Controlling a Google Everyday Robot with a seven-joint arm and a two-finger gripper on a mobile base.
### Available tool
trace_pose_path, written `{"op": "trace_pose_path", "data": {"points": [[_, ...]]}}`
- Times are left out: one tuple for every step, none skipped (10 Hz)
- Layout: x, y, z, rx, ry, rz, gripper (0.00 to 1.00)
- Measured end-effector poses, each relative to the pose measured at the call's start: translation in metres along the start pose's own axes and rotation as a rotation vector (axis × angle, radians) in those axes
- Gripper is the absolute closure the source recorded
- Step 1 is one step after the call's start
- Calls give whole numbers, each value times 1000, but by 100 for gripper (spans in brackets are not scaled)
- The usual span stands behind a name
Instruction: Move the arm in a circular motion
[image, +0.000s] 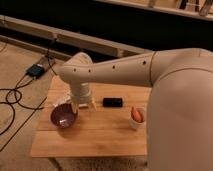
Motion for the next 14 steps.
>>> {"op": "trace_pose_path", "data": {"points": [[0, 0, 0, 0, 0, 0, 35], [0, 0, 0, 0, 0, 0, 35], [0, 0, 0, 0, 0, 0, 35], [1, -2, 1, -2, 0, 3, 35], [3, -9, 3, -3, -1, 18, 35], [5, -17, 4, -1, -2, 30, 35], [5, -29, 6, 5, -8, 45, 35], [3, -51, 7, 20, -20, 70, 35], [1, -62, 6, 24, -28, 77, 35], [-3, -76, 6, 32, -35, 87, 35], [-12, -92, 4, 45, -43, 97, 35], [-20, -105, 4, 59, -42, 104, 35], [-33, -119, 2, 75, -41, 112, 35], [-44, -125, 0, 84, -43, 112, 35]]}}
